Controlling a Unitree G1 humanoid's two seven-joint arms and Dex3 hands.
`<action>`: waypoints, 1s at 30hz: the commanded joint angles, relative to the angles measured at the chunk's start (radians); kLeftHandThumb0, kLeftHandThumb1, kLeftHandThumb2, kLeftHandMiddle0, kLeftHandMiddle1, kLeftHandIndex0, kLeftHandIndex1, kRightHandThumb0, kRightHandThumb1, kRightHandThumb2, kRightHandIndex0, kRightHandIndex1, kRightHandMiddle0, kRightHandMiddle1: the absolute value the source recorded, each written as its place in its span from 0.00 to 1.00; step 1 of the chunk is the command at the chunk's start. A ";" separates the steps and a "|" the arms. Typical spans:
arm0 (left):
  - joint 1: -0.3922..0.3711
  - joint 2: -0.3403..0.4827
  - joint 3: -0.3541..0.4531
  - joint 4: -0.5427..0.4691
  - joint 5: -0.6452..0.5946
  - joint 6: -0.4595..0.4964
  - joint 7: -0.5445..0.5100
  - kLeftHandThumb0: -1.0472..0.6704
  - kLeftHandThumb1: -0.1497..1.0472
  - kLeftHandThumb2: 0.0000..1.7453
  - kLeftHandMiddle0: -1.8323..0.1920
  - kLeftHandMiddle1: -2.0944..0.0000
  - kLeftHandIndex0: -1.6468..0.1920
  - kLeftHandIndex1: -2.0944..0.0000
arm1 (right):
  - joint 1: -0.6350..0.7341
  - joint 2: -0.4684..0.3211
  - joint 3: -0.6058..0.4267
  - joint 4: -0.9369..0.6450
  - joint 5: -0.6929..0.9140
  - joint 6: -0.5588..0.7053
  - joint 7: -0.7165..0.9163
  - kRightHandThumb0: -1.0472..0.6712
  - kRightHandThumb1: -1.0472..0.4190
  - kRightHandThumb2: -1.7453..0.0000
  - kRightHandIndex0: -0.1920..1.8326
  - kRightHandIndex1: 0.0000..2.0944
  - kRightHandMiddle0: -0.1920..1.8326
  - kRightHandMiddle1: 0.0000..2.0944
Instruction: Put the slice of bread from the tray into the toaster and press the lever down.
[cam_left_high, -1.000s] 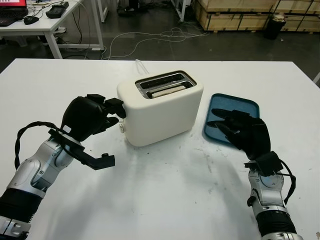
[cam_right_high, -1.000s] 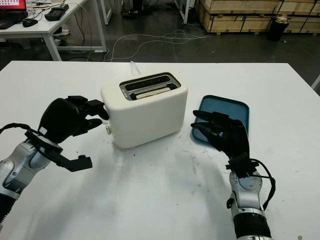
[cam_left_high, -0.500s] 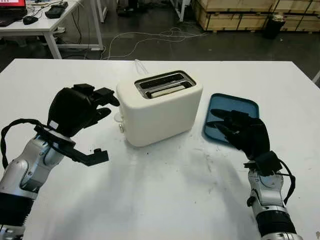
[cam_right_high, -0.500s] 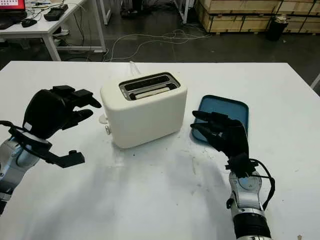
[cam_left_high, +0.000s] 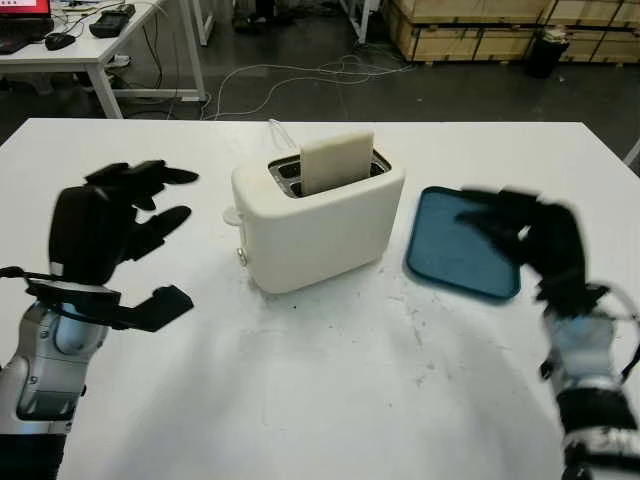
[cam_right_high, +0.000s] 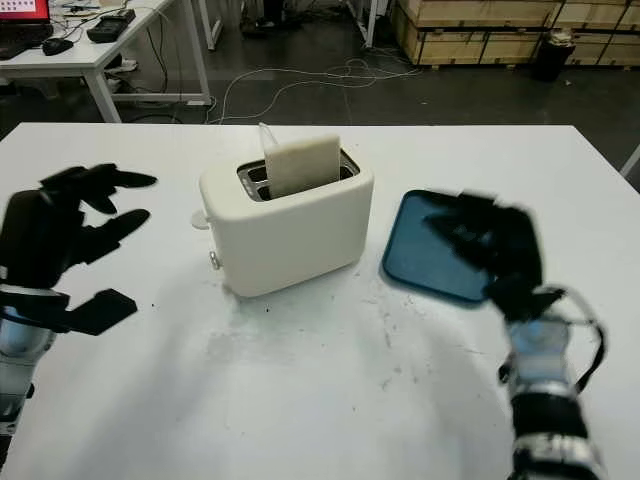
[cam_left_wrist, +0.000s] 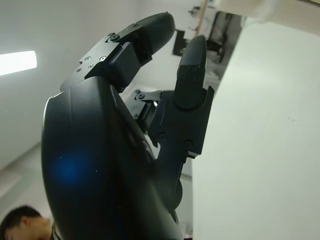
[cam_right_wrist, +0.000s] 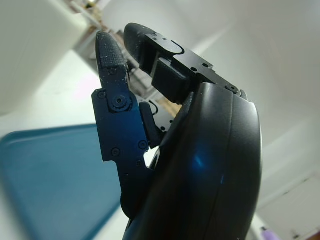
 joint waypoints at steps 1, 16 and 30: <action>-0.003 0.008 0.015 0.003 -0.017 0.004 -0.019 0.35 0.89 0.04 0.59 0.58 0.45 0.91 | -0.052 -0.029 0.011 0.030 -0.017 0.002 0.009 0.33 0.10 0.99 0.63 0.15 0.60 0.00; -0.072 0.060 -0.046 0.025 0.009 0.017 -0.169 0.36 0.86 0.00 0.54 0.38 0.38 0.95 | -0.122 -0.041 0.083 0.063 -0.005 0.049 0.094 0.31 0.13 0.99 0.62 0.06 0.58 0.00; -0.100 0.060 -0.095 0.098 0.067 -0.003 -0.126 0.36 0.87 0.00 0.55 0.23 0.34 0.95 | -0.040 0.031 0.079 0.016 0.052 0.041 0.115 0.33 0.11 1.00 0.63 0.07 0.58 0.00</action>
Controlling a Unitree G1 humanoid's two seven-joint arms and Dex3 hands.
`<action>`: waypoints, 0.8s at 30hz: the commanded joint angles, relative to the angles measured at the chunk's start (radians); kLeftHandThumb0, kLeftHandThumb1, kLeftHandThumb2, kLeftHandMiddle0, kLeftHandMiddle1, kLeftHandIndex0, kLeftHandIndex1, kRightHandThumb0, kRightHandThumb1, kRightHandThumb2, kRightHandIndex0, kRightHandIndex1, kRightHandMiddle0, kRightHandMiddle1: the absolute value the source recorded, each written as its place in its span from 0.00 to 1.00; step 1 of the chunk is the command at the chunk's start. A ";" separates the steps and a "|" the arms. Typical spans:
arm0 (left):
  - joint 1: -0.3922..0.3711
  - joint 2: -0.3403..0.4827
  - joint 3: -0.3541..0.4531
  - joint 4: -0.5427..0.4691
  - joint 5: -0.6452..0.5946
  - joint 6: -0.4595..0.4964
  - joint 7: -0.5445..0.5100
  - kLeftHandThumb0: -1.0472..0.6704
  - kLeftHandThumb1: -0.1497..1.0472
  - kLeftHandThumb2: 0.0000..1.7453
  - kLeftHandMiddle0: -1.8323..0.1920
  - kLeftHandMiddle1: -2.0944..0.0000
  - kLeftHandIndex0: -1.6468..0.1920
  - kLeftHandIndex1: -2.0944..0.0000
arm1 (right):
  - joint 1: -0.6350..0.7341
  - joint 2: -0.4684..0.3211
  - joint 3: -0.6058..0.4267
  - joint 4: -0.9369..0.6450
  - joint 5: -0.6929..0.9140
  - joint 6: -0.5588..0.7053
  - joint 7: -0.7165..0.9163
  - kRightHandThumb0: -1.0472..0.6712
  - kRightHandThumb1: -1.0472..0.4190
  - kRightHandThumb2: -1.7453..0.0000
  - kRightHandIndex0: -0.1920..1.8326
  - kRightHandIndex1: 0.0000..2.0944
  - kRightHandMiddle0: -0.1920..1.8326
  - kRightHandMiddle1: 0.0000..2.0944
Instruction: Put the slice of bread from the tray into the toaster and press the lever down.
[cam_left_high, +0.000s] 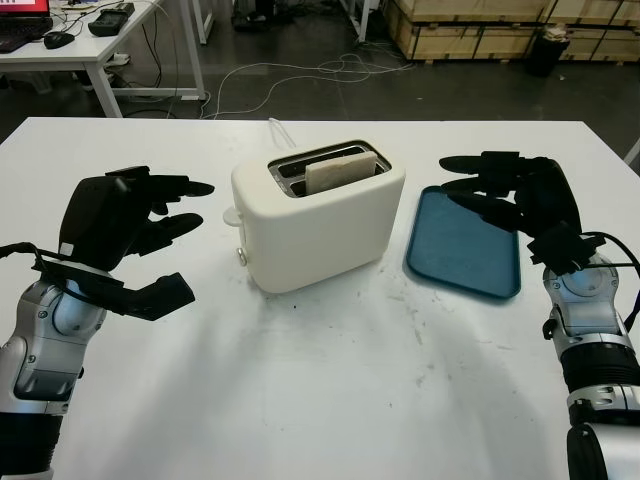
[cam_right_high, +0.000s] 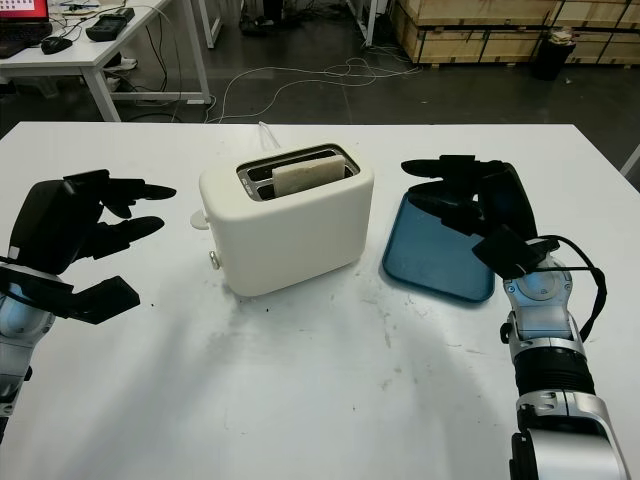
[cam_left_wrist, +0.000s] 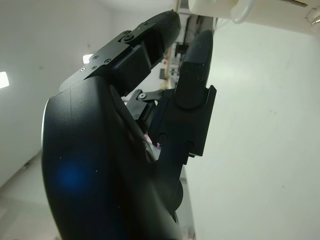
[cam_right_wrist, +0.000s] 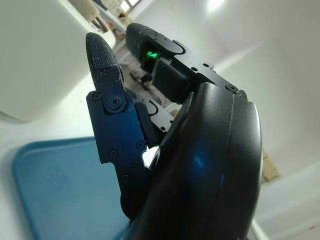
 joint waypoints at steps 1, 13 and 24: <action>-0.023 0.007 -0.014 0.017 0.023 -0.015 0.016 0.36 0.87 0.00 0.55 0.21 0.33 0.95 | 0.023 0.022 -0.008 -0.014 0.024 -0.014 0.001 0.33 0.11 1.00 0.63 0.07 0.58 0.01; -0.042 0.013 -0.037 0.036 0.055 -0.018 0.008 0.38 0.87 0.00 0.53 0.17 0.33 0.95 | 0.144 0.101 -0.008 -0.130 0.064 0.070 -0.001 0.31 0.10 1.00 0.63 0.08 0.60 0.00; -0.095 0.028 -0.083 0.126 0.086 -0.084 0.032 0.42 0.88 0.00 0.51 0.17 0.31 0.96 | 0.235 0.156 -0.012 -0.241 0.104 0.128 0.002 0.30 0.09 0.99 0.62 0.08 0.58 0.00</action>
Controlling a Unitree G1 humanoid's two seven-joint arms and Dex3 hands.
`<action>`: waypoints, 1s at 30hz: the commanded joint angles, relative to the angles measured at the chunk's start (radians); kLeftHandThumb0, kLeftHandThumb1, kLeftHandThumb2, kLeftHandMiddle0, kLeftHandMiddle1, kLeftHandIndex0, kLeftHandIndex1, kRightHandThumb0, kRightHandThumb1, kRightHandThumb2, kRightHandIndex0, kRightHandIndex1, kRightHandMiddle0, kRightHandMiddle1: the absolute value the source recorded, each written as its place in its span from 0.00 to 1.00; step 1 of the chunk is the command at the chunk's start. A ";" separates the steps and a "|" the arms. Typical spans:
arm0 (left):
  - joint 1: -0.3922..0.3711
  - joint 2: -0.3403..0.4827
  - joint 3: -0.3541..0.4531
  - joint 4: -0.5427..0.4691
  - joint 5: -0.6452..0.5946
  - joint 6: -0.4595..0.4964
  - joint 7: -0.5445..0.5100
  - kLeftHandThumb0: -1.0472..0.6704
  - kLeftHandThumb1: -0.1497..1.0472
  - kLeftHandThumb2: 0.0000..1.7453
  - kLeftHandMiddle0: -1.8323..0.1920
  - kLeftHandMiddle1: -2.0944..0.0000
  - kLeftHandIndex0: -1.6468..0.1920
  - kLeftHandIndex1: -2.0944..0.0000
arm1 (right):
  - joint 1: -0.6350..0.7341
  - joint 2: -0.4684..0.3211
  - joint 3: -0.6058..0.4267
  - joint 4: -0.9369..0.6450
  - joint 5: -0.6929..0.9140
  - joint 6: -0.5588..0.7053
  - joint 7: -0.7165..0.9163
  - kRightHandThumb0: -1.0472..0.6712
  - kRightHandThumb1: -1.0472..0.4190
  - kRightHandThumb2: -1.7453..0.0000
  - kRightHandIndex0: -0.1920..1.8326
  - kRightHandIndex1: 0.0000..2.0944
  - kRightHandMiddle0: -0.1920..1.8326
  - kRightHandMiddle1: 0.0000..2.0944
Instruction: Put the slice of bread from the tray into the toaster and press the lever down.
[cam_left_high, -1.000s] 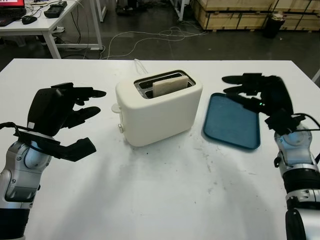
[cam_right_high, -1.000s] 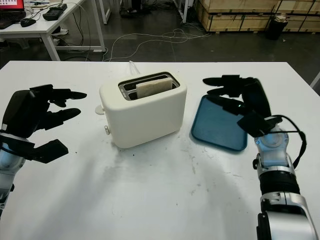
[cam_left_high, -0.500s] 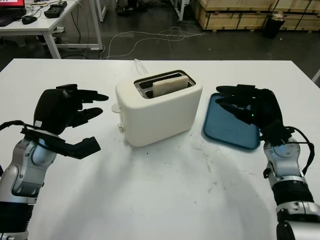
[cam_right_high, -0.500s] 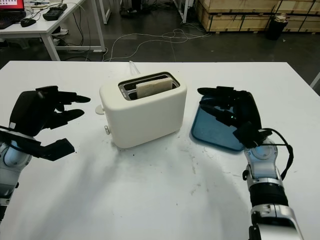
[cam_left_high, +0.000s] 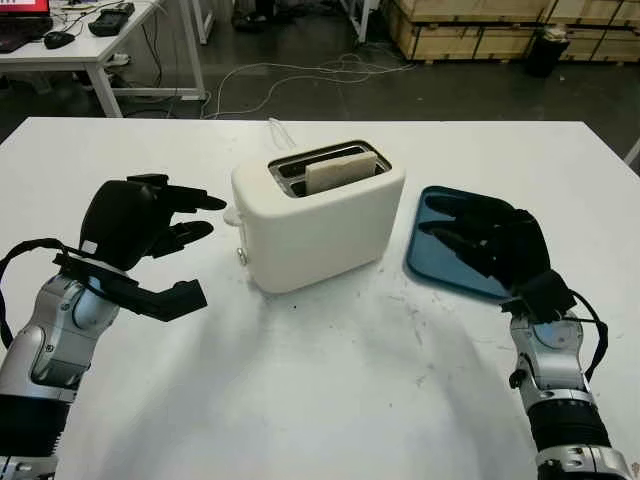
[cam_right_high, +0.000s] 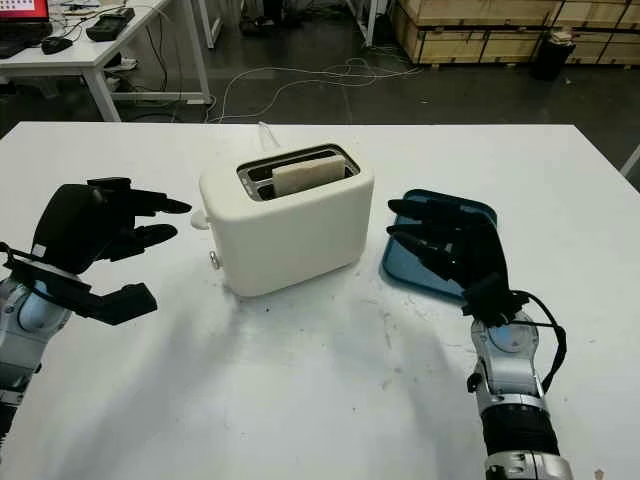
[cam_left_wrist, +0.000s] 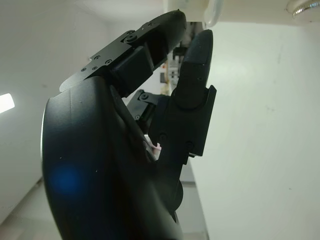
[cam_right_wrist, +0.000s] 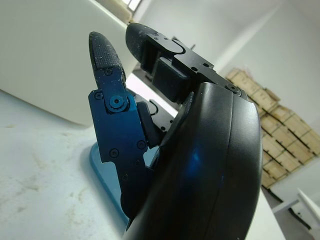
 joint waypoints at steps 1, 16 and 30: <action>-0.029 0.012 -0.016 0.024 0.012 -0.014 0.009 0.42 0.89 0.00 0.51 0.17 0.31 0.96 | 0.012 0.007 -0.002 -0.023 0.014 0.024 0.001 0.30 0.09 0.99 0.62 0.08 0.58 0.00; -0.145 0.028 -0.084 0.170 0.037 -0.062 0.017 0.42 0.89 0.03 0.50 0.17 0.29 0.96 | 0.019 0.011 -0.011 -0.033 0.028 0.020 0.018 0.31 0.09 1.00 0.62 0.09 0.60 0.00; -0.142 0.042 -0.083 0.161 0.016 -0.079 -0.006 0.42 0.89 0.04 0.50 0.17 0.28 0.96 | 0.018 0.012 -0.011 -0.036 0.026 0.031 0.021 0.31 0.09 1.00 0.62 0.09 0.60 0.00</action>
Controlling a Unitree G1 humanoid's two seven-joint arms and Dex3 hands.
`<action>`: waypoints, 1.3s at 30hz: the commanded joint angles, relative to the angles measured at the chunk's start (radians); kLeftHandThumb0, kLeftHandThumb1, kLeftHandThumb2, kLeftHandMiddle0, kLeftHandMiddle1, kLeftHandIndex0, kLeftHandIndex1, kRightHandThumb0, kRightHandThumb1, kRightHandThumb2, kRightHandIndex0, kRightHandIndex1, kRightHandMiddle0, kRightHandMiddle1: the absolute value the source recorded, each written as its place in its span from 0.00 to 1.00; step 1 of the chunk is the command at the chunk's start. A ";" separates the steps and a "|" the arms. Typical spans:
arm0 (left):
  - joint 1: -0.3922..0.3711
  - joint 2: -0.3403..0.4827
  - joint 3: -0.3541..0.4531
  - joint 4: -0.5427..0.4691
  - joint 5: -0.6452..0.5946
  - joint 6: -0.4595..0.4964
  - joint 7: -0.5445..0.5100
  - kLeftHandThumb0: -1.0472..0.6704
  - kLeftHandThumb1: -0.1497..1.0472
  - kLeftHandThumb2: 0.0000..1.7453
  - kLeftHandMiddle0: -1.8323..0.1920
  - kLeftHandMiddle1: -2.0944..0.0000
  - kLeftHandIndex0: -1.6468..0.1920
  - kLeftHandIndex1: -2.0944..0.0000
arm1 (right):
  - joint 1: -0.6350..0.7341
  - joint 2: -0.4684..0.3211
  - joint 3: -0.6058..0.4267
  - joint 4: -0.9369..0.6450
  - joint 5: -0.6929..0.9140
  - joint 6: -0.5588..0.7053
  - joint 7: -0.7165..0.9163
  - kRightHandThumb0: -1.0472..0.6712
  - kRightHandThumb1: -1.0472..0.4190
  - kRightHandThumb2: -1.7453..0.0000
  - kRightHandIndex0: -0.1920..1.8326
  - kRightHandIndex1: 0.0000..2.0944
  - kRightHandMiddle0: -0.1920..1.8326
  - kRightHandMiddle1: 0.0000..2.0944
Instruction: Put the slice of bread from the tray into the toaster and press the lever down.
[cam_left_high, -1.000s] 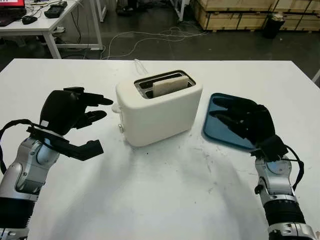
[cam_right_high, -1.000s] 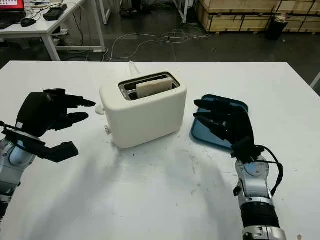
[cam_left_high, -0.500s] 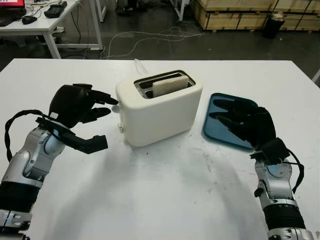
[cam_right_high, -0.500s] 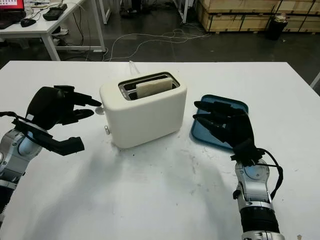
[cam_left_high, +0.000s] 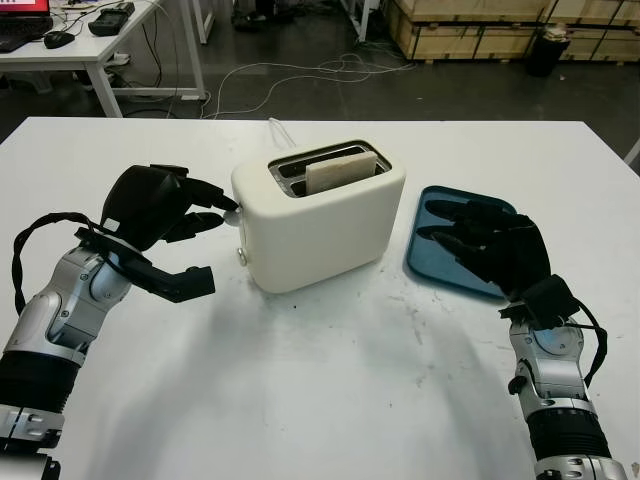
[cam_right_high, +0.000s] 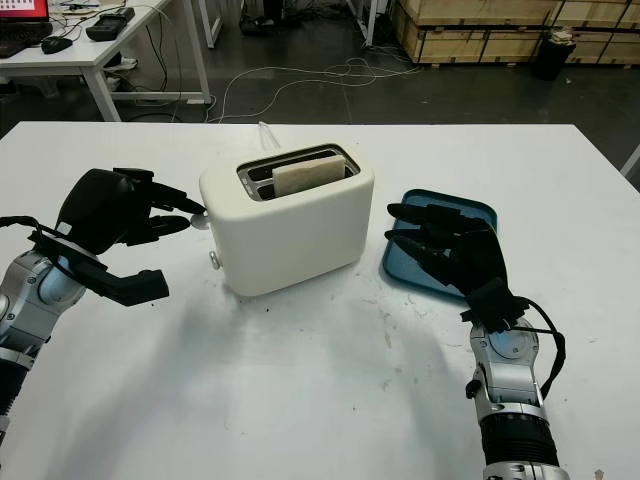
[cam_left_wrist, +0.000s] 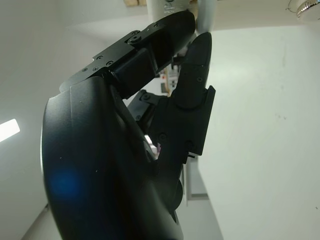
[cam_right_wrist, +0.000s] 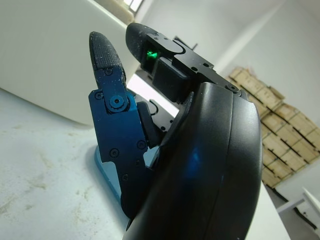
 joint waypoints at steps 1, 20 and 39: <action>0.001 0.009 -0.003 -0.016 -0.014 -0.007 -0.008 0.42 0.89 0.04 0.50 0.17 0.28 0.96 | 0.003 0.007 -0.004 -0.003 0.015 0.005 0.004 0.31 0.09 1.00 0.62 0.09 0.60 0.00; 0.054 0.011 0.000 -0.098 -0.003 0.009 -0.019 0.43 0.89 0.02 0.50 0.17 0.28 0.97 | 0.006 0.014 -0.007 0.018 0.007 -0.018 0.010 0.33 0.09 1.00 0.62 0.10 0.60 0.00; -0.004 0.014 -0.016 0.000 0.001 -0.007 -0.017 0.41 0.89 0.05 0.50 0.17 0.28 0.96 | 0.010 0.012 -0.010 0.015 0.011 -0.020 0.020 0.32 0.09 1.00 0.62 0.11 0.60 0.00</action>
